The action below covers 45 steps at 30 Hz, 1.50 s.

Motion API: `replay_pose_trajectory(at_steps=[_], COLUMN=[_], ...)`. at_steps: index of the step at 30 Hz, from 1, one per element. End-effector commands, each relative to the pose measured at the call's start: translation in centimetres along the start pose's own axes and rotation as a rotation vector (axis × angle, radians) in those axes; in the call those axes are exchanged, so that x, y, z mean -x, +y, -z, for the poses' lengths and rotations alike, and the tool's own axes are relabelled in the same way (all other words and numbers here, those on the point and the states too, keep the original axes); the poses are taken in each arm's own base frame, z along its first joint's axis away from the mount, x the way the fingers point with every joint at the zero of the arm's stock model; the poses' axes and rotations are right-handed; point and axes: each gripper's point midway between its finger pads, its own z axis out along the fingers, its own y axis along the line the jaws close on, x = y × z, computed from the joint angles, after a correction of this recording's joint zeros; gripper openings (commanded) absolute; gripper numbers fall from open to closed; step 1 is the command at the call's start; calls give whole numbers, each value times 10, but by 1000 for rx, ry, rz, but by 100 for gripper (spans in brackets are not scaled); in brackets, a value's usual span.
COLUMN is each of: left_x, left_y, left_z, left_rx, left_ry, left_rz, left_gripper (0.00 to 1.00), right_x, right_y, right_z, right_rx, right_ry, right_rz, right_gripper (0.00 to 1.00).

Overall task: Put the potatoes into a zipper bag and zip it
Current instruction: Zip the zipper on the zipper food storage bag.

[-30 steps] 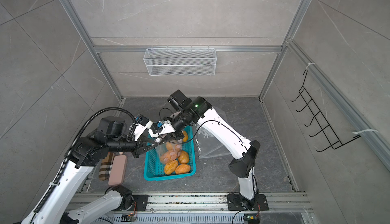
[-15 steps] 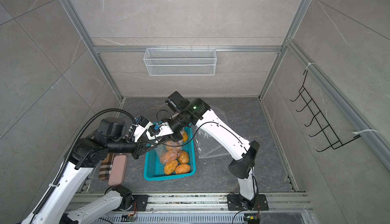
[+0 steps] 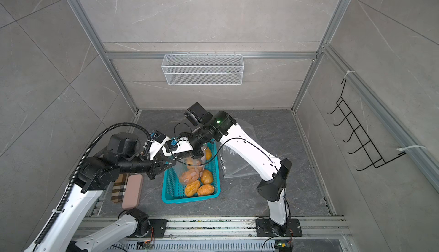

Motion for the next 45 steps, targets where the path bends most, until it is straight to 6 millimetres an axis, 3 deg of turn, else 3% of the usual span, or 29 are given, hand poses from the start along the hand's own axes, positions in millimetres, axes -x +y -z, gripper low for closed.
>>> replay_pose_trajectory(at_steps=[1,8,15,27,35,45], left_x=[22,39,50,54,55,65], left_y=[0,1,3,12,37,44], left_z=[23,54,74,86,100,114], left_rx=[75,177,252,337,500,571], left_ry=[-79,-143,-206,-250,-267,-340], left_rz=[-64,-115,-145,-152,-107,-104], left_gripper=[0,0,0,0,0,0], right_x=[24,52,62,38,29,22], right_y=[-4,-15,-13,-10,-9,-19], right_z=[14,34,46,44,47,68], right_rx=[-46,-128,-164,-187,-216,-346], right_ry=[-47,-109,-111,-4,39,92], right_rz=[26,57,72,33,29,12], right_gripper=[11,11,11,11,11,10])
